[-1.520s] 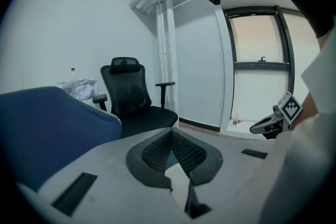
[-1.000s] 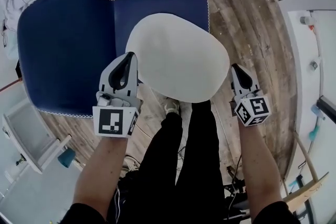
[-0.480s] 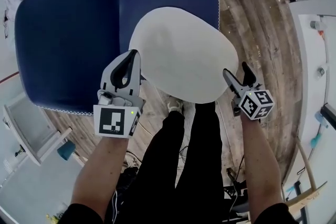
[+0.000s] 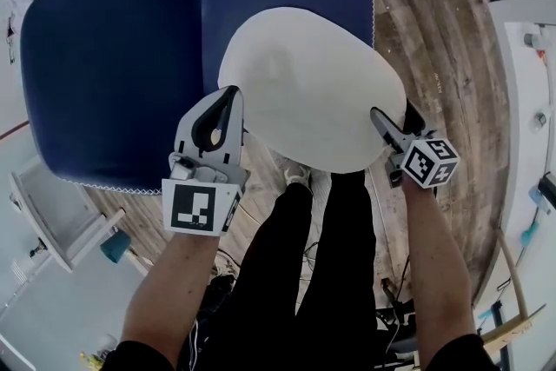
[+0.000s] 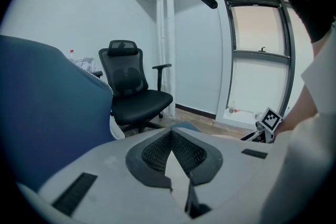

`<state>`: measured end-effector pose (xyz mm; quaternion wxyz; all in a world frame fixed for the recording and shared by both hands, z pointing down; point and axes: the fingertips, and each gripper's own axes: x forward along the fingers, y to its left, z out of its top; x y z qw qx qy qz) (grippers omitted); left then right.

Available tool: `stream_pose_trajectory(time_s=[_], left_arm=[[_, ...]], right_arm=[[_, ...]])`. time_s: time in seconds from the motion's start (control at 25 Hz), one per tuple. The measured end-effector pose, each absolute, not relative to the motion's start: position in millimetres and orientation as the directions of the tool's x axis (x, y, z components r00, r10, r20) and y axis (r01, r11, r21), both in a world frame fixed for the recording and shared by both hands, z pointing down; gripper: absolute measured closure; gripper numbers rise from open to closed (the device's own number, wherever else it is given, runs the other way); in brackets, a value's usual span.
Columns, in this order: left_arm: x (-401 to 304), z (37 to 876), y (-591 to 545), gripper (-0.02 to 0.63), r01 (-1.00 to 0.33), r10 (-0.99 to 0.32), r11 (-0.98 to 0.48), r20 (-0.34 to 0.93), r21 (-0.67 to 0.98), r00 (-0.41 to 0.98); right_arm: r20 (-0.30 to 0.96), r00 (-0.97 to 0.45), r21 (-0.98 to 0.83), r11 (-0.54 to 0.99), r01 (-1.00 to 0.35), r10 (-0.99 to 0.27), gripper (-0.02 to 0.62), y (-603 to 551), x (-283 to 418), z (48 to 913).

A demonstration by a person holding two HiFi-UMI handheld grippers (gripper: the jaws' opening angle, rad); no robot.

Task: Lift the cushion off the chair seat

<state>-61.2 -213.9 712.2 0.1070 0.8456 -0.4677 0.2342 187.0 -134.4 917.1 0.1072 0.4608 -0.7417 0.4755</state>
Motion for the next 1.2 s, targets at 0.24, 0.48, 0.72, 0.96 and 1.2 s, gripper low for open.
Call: stream_pose_trajectory(time_s=[0.24, 0.48, 0.72, 0.96, 1.2], left_arm=[[-67.4, 711.7, -213.6, 0.601, -0.854, -0.751, -0.519, 0.494, -0.031, 0.439], [-68.9, 701.0, -215.9, 0.601, -0.852, -0.762, -0.522, 0.473, -0.044, 0.442], [-78.7, 680.4, -216.8, 0.601, -0.866, -0.774, -0.499, 0.470, -0.039, 0.424], [-92.4, 664.4, -220.1, 0.601, -0.873, -0.784, -0.485, 0.468, -0.052, 0.408], [-99.4, 639.0, -221.3, 0.601, -0.881, -0.804, -0.470, 0.441, -0.060, 0.399]], right_arm=[[0.595, -0.573, -0.622, 0.129, -0.772, -0.564, 0.202, -137.6, 180.5, 908.6], [0.602, -0.517, -0.546, 0.158, -0.823, -0.609, 0.480, -144.4, 193.2, 885.8], [0.578, -0.525, -0.553, 0.173, -0.815, -0.625, 0.518, -147.9, 189.5, 859.6], [0.556, -0.528, -0.564, 0.176, -0.807, -0.642, 0.537, -155.5, 183.9, 830.3], [0.536, -0.543, -0.561, 0.208, -0.801, -0.647, 0.542, -157.0, 174.3, 794.7]])
